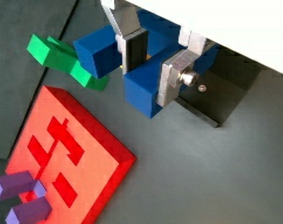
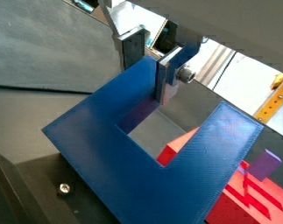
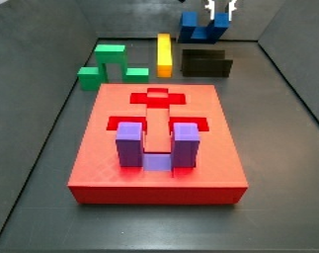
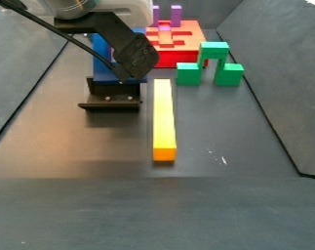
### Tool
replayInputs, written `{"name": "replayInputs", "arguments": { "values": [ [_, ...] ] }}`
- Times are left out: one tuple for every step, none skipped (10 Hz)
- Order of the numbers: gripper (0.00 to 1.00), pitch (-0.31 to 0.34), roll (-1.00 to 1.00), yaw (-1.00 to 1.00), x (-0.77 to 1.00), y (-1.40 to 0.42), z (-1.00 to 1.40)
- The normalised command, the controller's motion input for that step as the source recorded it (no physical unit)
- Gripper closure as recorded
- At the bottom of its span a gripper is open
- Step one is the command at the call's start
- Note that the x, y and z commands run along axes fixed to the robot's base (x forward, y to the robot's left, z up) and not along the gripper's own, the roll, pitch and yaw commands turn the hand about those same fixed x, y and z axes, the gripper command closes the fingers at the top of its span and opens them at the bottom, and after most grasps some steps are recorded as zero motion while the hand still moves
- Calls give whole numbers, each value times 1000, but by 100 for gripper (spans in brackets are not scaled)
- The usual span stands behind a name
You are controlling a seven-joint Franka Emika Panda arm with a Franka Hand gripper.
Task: Pick up the blue object. Move up. Place the blue object on the fixture. Regrasp the blue object. Move to above the board. Insert the blue object.
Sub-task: Place the blue object on the fixture.
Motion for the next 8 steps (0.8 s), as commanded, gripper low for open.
{"name": "replayInputs", "arguments": {
  "values": [
    [100, -37, 46, 0, 500, 0, -97],
    [100, -54, 120, 0, 511, -9, -149],
    [100, -54, 129, -6, 454, 0, -246],
    [100, -40, 103, -11, 403, 0, -251],
    [100, -6, 183, -9, 383, -29, -306],
    [100, 0, 234, -37, 351, -46, -357],
    [100, 0, 289, -86, 237, -69, -349],
    [100, 0, 274, -71, 294, -46, -354]
  ]
}}
